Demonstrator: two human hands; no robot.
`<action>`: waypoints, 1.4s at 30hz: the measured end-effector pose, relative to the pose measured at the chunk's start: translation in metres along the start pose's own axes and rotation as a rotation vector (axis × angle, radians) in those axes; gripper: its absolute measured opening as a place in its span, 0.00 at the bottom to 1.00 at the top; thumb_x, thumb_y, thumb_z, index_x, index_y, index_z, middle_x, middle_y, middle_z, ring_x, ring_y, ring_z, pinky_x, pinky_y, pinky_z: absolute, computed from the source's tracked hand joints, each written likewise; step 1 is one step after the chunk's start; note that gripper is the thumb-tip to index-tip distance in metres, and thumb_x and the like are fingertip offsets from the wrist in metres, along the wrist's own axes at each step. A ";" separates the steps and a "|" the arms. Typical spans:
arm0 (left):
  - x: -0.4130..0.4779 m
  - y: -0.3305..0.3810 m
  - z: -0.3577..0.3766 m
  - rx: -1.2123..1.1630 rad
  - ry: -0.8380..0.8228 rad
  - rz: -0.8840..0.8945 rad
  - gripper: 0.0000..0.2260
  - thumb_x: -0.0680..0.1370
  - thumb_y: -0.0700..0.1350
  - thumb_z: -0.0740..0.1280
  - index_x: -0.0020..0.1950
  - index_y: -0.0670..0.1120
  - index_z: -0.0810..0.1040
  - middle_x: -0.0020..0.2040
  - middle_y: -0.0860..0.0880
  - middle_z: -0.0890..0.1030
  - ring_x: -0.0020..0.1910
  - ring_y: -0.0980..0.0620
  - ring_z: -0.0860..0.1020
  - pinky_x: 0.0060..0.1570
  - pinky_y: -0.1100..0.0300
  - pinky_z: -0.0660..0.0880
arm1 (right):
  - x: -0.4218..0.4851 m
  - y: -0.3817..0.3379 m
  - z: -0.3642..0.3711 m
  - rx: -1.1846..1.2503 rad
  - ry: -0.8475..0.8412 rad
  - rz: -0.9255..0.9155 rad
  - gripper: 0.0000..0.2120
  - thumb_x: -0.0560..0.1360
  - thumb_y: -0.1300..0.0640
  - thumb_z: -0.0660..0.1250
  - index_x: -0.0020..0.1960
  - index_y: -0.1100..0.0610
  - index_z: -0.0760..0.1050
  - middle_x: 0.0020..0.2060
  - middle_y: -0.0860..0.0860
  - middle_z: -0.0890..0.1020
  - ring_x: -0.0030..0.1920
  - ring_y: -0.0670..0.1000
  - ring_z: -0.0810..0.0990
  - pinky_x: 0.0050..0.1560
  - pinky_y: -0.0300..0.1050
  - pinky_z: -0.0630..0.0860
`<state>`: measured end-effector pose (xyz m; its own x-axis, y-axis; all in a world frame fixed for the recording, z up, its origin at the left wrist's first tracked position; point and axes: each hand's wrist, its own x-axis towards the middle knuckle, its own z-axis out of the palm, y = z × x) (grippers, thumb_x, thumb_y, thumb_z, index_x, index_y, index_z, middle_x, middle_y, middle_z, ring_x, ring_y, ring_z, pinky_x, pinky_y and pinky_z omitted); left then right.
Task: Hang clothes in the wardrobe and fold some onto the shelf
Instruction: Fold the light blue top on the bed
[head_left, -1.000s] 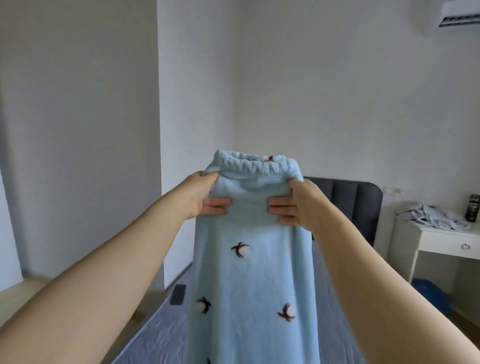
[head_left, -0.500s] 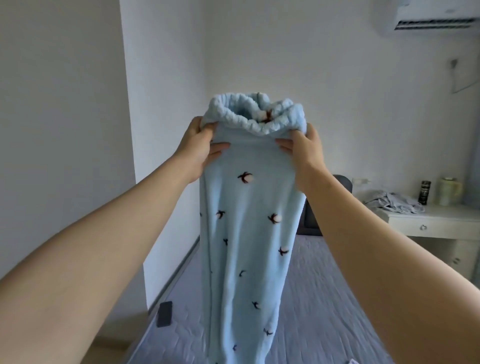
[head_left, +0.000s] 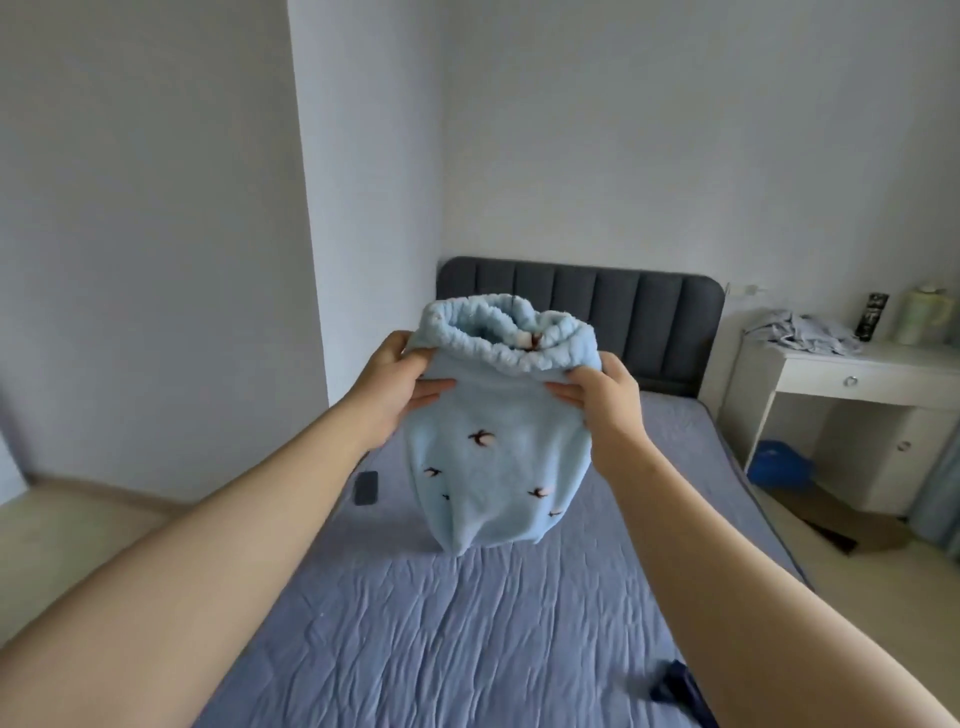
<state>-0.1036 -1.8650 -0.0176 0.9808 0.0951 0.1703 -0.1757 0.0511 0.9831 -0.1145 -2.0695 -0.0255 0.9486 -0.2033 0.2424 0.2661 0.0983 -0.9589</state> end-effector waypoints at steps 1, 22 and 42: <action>-0.014 -0.020 -0.001 0.001 0.007 -0.054 0.04 0.80 0.45 0.59 0.48 0.52 0.71 0.49 0.51 0.78 0.42 0.50 0.83 0.48 0.57 0.77 | -0.016 0.016 -0.007 -0.025 0.005 0.068 0.07 0.72 0.65 0.61 0.41 0.56 0.73 0.43 0.55 0.81 0.43 0.52 0.83 0.36 0.35 0.75; -0.200 -0.287 -0.030 0.179 0.191 -0.781 0.09 0.77 0.37 0.64 0.40 0.49 0.72 0.32 0.48 0.74 0.25 0.55 0.72 0.20 0.67 0.71 | -0.221 0.227 -0.072 -0.234 0.064 0.892 0.06 0.72 0.67 0.59 0.45 0.58 0.71 0.31 0.55 0.79 0.29 0.46 0.76 0.31 0.39 0.63; -0.001 -0.368 -0.032 0.079 0.109 -0.766 0.06 0.79 0.37 0.60 0.43 0.45 0.69 0.42 0.43 0.79 0.27 0.53 0.81 0.28 0.59 0.79 | -0.052 0.359 -0.013 -0.272 0.214 0.763 0.05 0.72 0.66 0.59 0.44 0.57 0.71 0.42 0.55 0.77 0.36 0.49 0.75 0.40 0.44 0.72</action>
<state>-0.0429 -1.8524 -0.3812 0.8116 0.1590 -0.5622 0.5584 0.0719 0.8265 -0.0707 -2.0366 -0.3840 0.7912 -0.3594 -0.4948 -0.5129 0.0508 -0.8569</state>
